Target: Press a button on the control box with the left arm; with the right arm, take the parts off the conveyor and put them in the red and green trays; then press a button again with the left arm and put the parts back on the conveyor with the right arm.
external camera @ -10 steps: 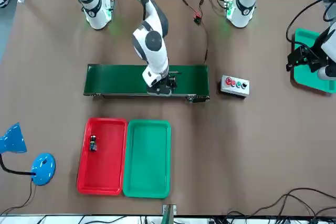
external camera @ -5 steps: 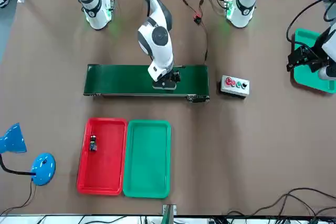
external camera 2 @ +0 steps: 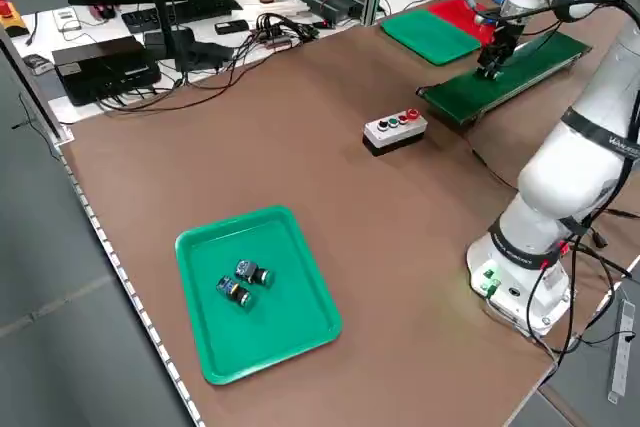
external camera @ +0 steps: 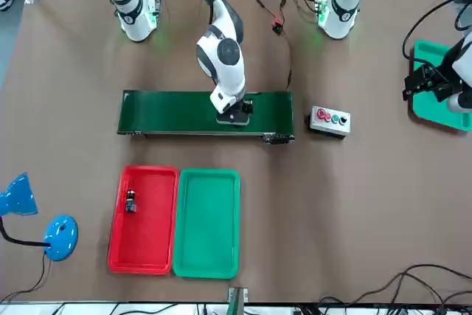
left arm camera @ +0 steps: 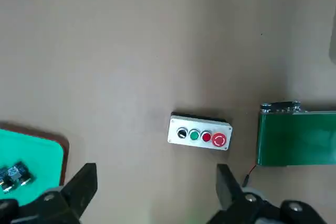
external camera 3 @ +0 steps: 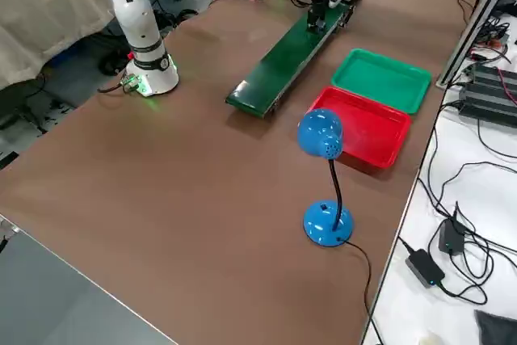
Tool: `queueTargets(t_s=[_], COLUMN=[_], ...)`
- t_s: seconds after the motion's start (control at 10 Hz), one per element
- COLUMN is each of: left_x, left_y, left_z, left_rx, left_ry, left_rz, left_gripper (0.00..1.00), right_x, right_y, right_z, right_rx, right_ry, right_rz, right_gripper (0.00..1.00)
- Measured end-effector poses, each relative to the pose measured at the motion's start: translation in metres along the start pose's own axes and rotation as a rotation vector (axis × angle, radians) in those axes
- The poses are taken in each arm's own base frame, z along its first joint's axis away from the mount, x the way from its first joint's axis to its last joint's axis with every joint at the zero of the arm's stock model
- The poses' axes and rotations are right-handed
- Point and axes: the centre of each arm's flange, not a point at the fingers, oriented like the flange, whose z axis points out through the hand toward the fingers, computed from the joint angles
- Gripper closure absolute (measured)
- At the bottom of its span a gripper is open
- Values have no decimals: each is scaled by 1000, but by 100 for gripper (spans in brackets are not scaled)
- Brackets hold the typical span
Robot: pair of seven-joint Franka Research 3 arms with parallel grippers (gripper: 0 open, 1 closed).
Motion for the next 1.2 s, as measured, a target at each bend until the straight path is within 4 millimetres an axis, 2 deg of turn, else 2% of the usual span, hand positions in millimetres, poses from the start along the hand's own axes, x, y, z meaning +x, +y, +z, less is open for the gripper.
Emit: queueTargets(t_s=[0.1, 0.3, 0.6, 0.7, 0.8, 1.0, 1.1, 1.2], left_x=[0, 0, 0, 0, 0, 0, 0, 0], left_y=[0, 1, 3, 5, 5, 4, 1, 0], left_z=[0, 0, 0, 0, -1, -3, -4, -4], left_rx=[0, 0, 0, 0, 0, 0, 0, 0], left_ry=[0, 0, 0, 0, 2, 6, 8, 9], left_rz=[0, 1, 6, 10, 11, 5, -1, -4], left_gripper=[0, 0, 0, 0, 0, 0, 0, 0], right_x=[1, 2, 10, 28, 56, 124, 149, 167], right_y=[0, 1, 5, 15, 27, 66, 88, 105], right_z=[0, 0, -2, -7, -20, -48, -55, -55], right_rx=[0, -1, -4, -10, 0, 30, 35, 40], right_ry=[1, 2, 7, 12, 27, 67, 81, 95], right_rz=[13, 25, 39, 64, 83, 86, 83, 81], right_gripper=[44, 55, 58, 58, 58, 58, 58, 58])
